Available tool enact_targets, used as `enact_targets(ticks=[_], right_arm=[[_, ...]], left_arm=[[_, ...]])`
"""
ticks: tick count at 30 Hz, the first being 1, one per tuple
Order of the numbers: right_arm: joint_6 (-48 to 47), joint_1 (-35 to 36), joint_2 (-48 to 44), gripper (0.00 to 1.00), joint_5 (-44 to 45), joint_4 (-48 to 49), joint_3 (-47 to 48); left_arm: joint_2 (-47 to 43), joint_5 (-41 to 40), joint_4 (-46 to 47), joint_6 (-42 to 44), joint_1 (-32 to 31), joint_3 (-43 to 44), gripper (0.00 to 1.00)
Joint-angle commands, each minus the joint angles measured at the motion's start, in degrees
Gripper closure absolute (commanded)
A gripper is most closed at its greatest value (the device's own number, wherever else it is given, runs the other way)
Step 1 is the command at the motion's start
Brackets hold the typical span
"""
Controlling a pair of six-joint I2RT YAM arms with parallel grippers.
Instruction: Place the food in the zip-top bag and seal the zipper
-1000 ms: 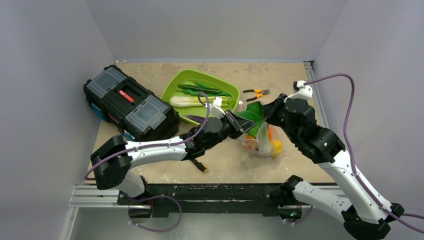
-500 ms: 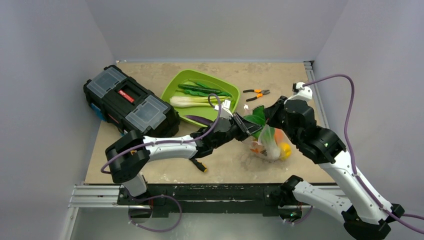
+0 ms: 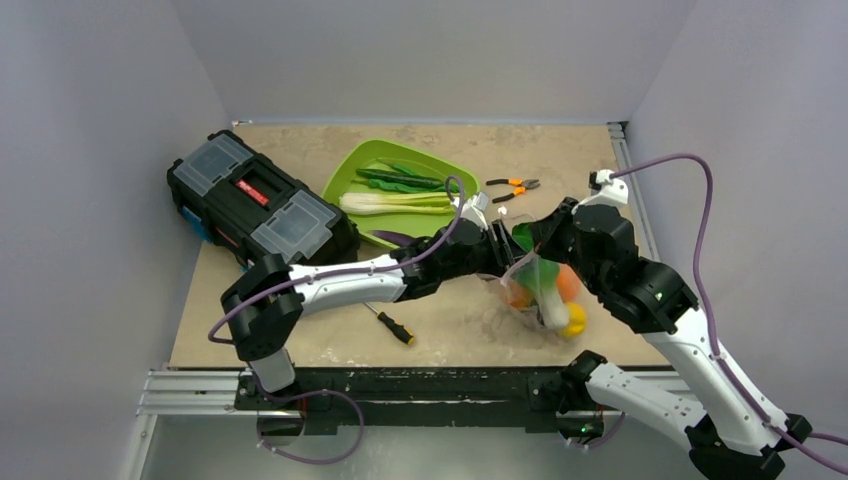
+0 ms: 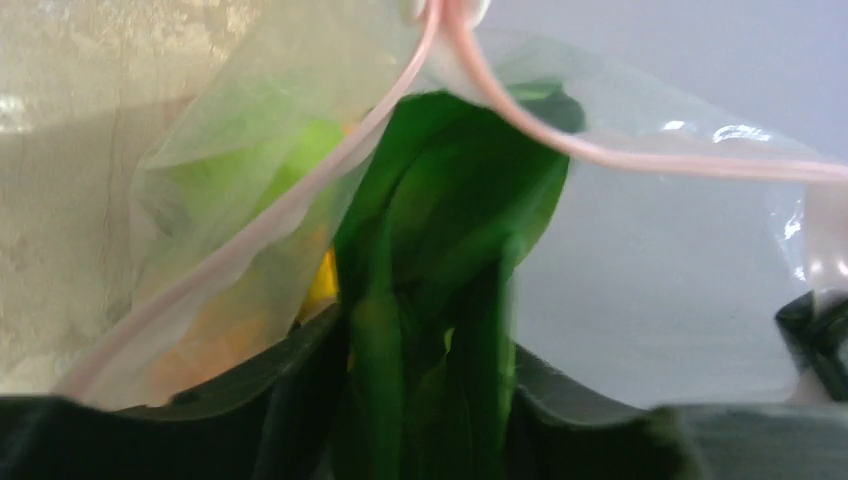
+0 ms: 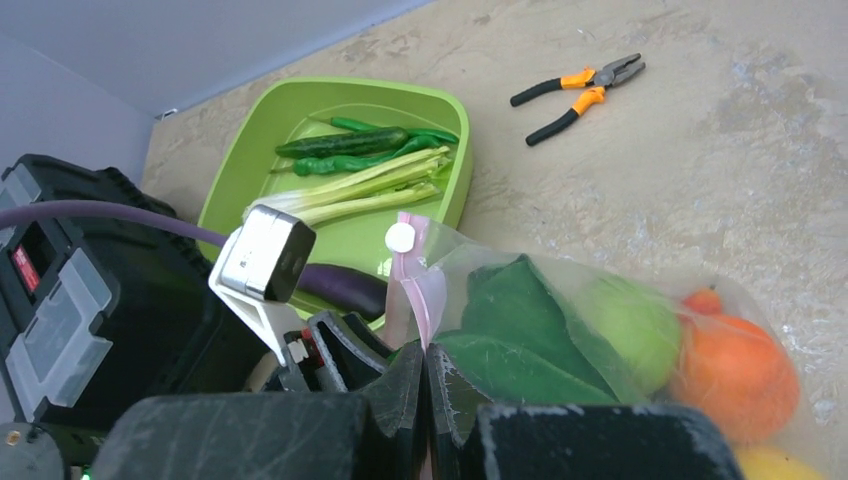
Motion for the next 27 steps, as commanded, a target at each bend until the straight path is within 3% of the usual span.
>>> enact_targets(ticks=[1,4,6,8,9,16,21,27], right_arm=[[0.98,-0.05,-1.29,1.00,2.28,4.07,1.44],[0.68,-0.05,-1.75,1.00,3.53,3.99,1.31],[0.56,-0.07,-2.04,1.00,4.15,3.82,1.31],[0.35,-0.05,-2.15,1.00,4.82,3.65,1.31],[0.27,-0.06,-2.22,1.00,5.13,3.44,1.34],[-0.27,-0.10,-2.95,1.00,6.13,3.10,0.90],[-1.60,-0.05,-3.45,1.00,4.04,4.40,-0.30],[-3.86,-0.05,-3.72,1.00,-3.16,7.47,-2.14]], left_arm=[[-4.70,6.55,-22.56,7.81,1.33,8.57,0.45],[-5.91,8.87,-34.88,13.02,2.43,14.43,0.41],[-6.84,8.65,-40.77,16.87,2.56,17.81,0.20],[-7.48,9.72,-44.88,20.25,2.56,20.39,0.06],[-7.75,10.02,-47.08,21.16,2.56,21.63,0.04],[-13.22,10.38,-50.40,27.01,2.93,20.30,0.02],[-14.96,13.68,-45.30,26.88,4.42,19.16,0.04],[-13.61,18.86,-39.96,27.54,5.68,24.85,0.12]])
